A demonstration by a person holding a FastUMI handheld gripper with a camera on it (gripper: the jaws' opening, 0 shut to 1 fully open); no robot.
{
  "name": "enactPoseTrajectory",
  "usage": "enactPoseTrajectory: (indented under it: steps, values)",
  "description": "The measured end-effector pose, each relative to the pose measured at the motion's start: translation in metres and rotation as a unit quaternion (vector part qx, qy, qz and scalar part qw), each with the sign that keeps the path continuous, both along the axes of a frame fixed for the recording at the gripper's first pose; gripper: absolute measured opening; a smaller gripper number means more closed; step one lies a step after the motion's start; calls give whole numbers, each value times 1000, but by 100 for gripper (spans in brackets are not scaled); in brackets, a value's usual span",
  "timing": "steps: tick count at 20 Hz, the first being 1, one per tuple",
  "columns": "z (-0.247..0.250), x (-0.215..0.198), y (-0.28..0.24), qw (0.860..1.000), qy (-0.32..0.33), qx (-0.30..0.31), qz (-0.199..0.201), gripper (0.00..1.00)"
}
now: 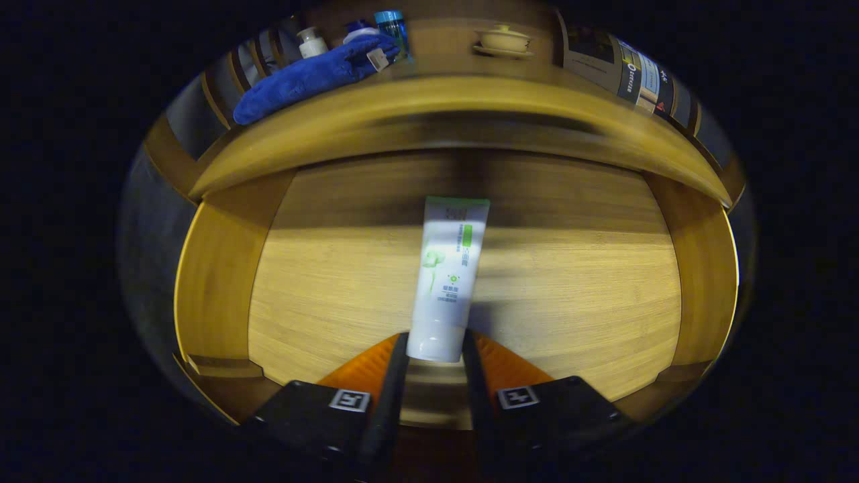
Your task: Pull open the drawer, take out the items inside it, and place them on the countertop above the cabinet.
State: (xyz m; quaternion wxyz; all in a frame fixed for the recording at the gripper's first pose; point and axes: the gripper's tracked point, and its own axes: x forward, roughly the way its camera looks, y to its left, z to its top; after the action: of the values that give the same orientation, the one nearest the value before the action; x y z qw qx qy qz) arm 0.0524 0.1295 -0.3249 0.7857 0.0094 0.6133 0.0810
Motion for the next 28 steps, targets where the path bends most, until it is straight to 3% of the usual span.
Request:
enactPoseTrajectory:
  steps: [2,6,10,18,24,28]
  values:
    - [8,14,-1,1000,-18,0,8,51]
    - [15,28,-1,998,-53,4,20,43]
    - [38,38,14,995,-82,40,49,43]
    - [81,3,46,978,-125,104,128,43]
    - [116,25,46,948,-270,100,138,43]
    - [150,27,57,922,-330,155,130,43]
